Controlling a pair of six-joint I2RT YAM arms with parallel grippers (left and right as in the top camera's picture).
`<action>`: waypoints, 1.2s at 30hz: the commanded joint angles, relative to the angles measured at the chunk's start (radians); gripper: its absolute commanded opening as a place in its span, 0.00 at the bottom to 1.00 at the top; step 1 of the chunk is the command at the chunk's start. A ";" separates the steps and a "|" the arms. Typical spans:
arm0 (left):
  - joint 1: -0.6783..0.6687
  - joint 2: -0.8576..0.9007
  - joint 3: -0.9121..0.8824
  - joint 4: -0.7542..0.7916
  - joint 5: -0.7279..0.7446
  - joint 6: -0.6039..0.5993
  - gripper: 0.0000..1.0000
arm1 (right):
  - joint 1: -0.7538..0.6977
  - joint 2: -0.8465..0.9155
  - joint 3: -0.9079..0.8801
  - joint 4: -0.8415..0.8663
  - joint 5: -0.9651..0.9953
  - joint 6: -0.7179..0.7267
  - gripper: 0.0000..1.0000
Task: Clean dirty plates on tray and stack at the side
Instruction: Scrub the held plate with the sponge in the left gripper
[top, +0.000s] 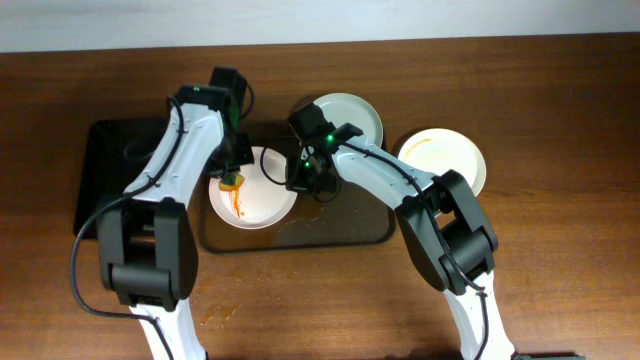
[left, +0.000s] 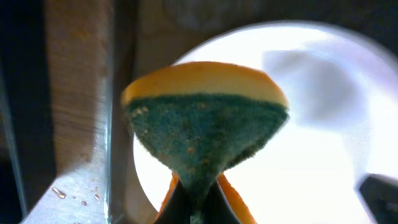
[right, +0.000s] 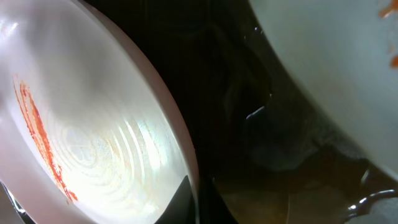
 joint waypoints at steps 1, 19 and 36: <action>0.002 0.009 -0.197 0.195 0.021 0.101 0.01 | -0.001 0.029 0.011 0.000 -0.010 0.006 0.04; 0.006 0.009 -0.458 0.313 0.534 0.648 0.00 | -0.001 0.029 0.011 0.015 -0.013 -0.013 0.04; 0.020 0.009 -0.457 0.320 0.244 0.267 0.00 | -0.001 0.029 0.011 0.015 -0.013 -0.016 0.04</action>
